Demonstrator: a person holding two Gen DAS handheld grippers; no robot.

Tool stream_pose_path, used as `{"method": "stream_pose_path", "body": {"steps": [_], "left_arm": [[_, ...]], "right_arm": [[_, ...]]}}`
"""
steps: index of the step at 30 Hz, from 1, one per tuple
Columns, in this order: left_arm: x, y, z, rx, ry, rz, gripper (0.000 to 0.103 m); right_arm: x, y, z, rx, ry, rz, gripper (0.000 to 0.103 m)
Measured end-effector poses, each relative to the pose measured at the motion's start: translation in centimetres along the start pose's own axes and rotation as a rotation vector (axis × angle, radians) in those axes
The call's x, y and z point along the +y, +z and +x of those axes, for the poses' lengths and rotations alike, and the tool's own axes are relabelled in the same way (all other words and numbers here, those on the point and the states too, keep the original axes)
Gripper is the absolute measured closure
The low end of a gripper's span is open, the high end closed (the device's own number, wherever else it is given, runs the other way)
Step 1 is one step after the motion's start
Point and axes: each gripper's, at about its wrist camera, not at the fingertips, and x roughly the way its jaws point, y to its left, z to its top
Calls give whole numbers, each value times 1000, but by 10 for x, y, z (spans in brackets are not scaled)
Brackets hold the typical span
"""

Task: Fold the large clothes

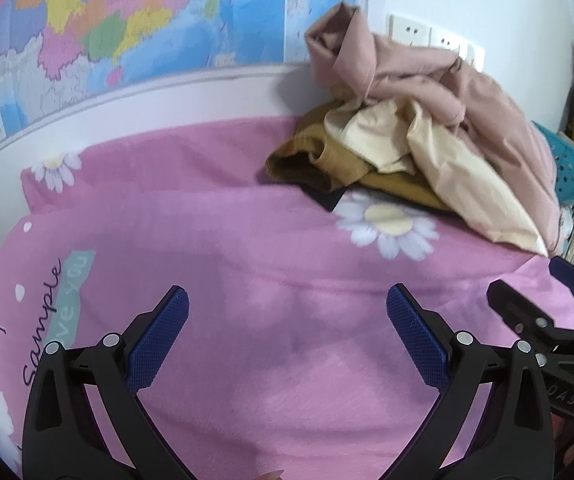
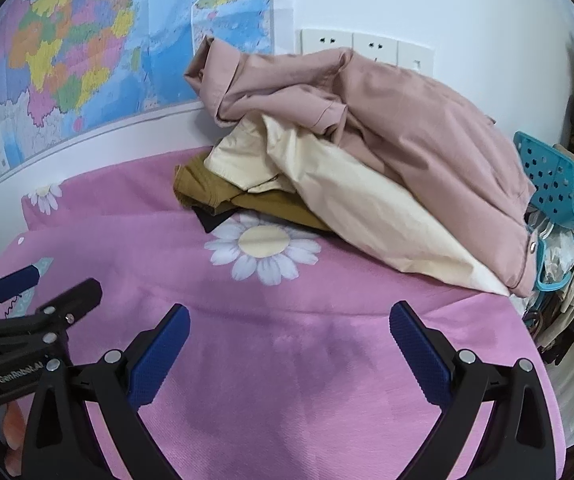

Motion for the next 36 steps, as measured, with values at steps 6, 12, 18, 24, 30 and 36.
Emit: {"method": "stream_pose_path", "body": {"steps": [6,12,18,24,30,36], "left_arm": [[-11,9,-11,-49,-3,20,5],[-23,11,-16,-75,-20,41,5],[-33,11,-20,-114,-30,63,5],[-39,11,-17,-90,-52,56,5],[-46,9,-16,-84,-45,77,5],[-44,10,-17,-84,-55,62,5]], "right_arm": [[-9,4,-11,-35,-19,21,6],[-20,6,-20,-55,-47,37,6],[-31,6,-25,-62,-64,62,6],[-39,5,-30,-75,-72,78,6],[-42,4,-32,-79,-68,86,6],[-44,3,-33,-88,-58,90,6]]}}
